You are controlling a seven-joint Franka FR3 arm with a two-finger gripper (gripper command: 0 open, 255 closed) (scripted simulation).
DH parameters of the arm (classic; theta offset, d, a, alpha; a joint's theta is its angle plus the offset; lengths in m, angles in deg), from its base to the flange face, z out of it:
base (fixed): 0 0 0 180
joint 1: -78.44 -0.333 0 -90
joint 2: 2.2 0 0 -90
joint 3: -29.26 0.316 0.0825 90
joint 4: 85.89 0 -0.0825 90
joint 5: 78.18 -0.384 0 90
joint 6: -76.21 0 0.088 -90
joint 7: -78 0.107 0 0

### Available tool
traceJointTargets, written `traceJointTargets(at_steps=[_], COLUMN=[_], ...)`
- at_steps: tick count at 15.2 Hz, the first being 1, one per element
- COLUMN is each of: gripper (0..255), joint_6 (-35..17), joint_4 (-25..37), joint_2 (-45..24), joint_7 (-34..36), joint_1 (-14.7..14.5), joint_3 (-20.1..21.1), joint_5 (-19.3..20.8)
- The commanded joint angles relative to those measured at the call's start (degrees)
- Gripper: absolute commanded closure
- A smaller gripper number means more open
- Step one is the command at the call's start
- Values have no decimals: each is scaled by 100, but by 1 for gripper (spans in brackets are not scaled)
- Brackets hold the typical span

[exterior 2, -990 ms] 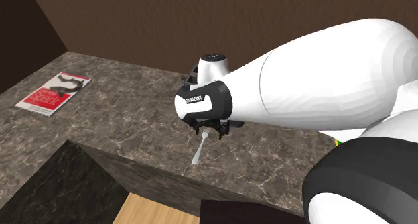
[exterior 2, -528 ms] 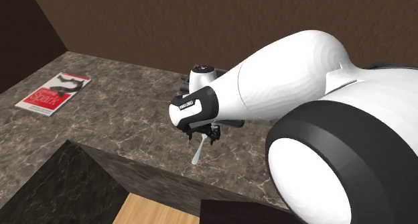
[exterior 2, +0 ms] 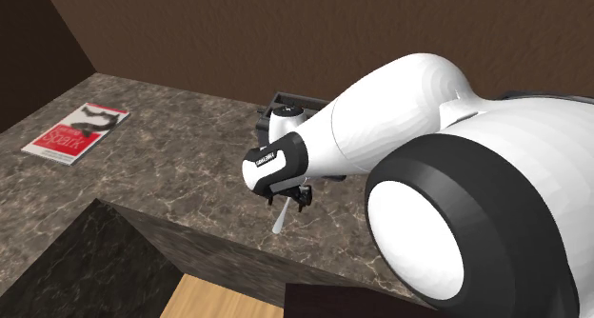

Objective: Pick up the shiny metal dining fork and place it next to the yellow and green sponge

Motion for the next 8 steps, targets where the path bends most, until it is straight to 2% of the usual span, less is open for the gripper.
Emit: traceJointTargets(at_steps=[1,4,5,8], gripper=[0,0,255,255], joint_6=[-5,-4,-4,-4], joint_4=[0,0,0,0], joint_2=[-4,-3,-3,-3], joint_7=[0,0,0,0], joint_1=[0,0,0,0], joint_3=[-1,-1,-1,-1], joint_5=[1,1,1,1])
